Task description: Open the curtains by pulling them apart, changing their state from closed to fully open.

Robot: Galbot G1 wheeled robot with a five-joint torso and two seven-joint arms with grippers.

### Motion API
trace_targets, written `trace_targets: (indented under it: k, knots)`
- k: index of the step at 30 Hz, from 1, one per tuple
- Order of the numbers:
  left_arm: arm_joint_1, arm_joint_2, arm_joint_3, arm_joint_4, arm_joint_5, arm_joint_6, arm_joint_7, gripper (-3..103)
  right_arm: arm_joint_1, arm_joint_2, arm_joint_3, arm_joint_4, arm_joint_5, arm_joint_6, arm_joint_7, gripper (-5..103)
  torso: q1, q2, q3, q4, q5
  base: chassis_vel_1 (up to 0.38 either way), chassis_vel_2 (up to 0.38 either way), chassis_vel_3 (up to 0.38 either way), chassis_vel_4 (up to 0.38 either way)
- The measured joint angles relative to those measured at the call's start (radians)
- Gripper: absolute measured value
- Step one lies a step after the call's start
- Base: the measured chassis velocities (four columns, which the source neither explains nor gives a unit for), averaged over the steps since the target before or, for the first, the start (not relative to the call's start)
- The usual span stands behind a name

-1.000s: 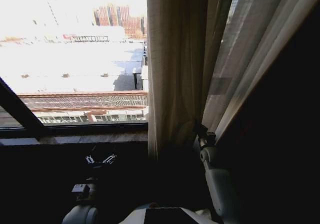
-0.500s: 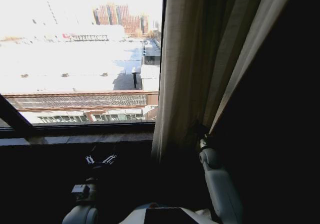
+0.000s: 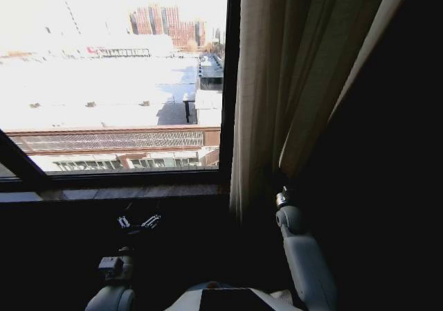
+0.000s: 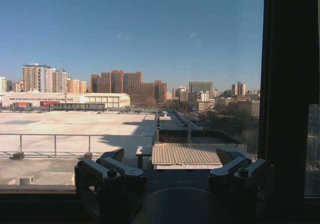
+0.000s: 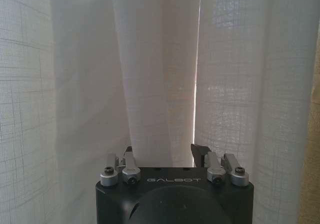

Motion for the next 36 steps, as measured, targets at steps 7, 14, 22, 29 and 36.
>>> trace_targets:
  k: [7, 14, 22, 29, 36]
  knots:
    - [0.002, -0.002, 0.002, 0.000, 0.001, -0.003, 0.001, 100, -0.039, -0.003, 0.001, 0.028, 0.001, -0.001, -0.001, 82, 0.000, 0.000, 0.000, -0.0001, 0.0004, 0.000, 0.000, 0.000, 0.000]
    - [0.004, -0.001, 0.000, -0.001, 0.001, -0.006, 0.001, 100, -0.105, 0.004, -0.004, 0.082, -0.009, 0.004, -0.003, 100, 0.000, 0.000, 0.000, -0.0001, 0.0003, 0.000, 0.000, 0.000, 0.000]
    - [0.005, -0.004, 0.004, -0.003, 0.002, -0.007, 0.002, 100, -0.180, 0.009, -0.013, 0.163, -0.010, 0.024, -0.003, 100, 0.000, 0.000, 0.000, 0.0000, 0.0002, 0.000, 0.000, 0.000, 0.000]
    - [0.006, -0.007, 0.006, -0.007, 0.003, -0.008, 0.002, 100, -0.238, 0.016, -0.021, 0.216, -0.011, 0.038, -0.003, 100, 0.000, 0.000, 0.000, -0.0001, 0.0002, 0.000, 0.000, 0.000, 0.000]
    - [0.009, -0.010, 0.009, -0.007, 0.008, -0.011, 0.004, 100, -0.279, 0.022, -0.023, 0.231, -0.011, 0.061, -0.004, 100, 0.000, 0.000, 0.000, -0.0001, 0.0003, 0.000, 0.000, 0.000, 0.000]
